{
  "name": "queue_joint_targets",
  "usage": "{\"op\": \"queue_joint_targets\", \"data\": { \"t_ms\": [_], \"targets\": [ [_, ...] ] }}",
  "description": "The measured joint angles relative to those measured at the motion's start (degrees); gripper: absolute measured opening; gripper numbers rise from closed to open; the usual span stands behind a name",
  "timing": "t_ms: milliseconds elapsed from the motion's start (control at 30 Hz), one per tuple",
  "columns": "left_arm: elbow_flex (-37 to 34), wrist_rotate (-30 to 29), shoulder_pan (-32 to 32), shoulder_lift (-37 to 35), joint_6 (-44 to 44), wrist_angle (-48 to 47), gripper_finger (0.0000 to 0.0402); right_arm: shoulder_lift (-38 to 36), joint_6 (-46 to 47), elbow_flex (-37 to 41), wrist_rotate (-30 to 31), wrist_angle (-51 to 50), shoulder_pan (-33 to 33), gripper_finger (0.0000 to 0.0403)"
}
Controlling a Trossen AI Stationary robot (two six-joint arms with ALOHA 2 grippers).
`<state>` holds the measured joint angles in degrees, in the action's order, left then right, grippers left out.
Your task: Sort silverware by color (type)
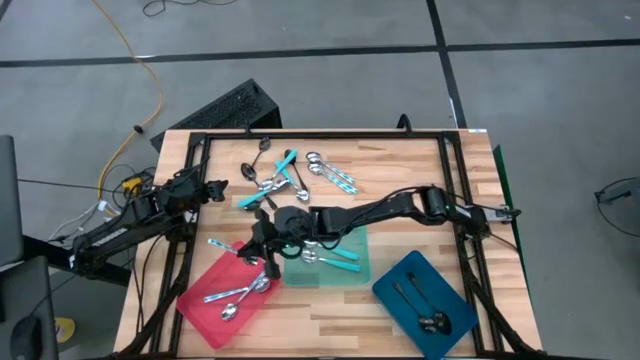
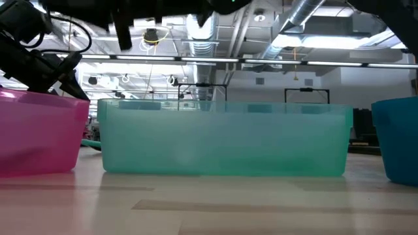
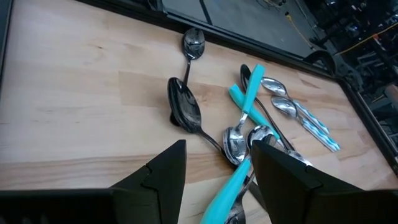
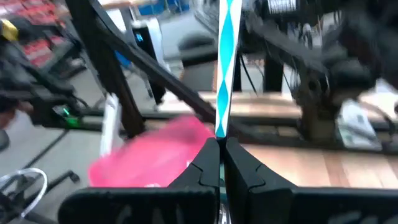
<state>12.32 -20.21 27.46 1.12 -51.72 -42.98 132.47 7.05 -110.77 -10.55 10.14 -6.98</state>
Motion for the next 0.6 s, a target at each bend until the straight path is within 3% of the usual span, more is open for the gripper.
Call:
{"op": "queue_joint_targets", "data": {
  "t_ms": [600],
  "targets": [
    [0.00, -0.63, -0.01, -0.02, 0.44, 0.00, 0.0167, 0.01, -3.91, 0.69, -0.09, -0.93, -0.85, 0.0025]
  ]
}}
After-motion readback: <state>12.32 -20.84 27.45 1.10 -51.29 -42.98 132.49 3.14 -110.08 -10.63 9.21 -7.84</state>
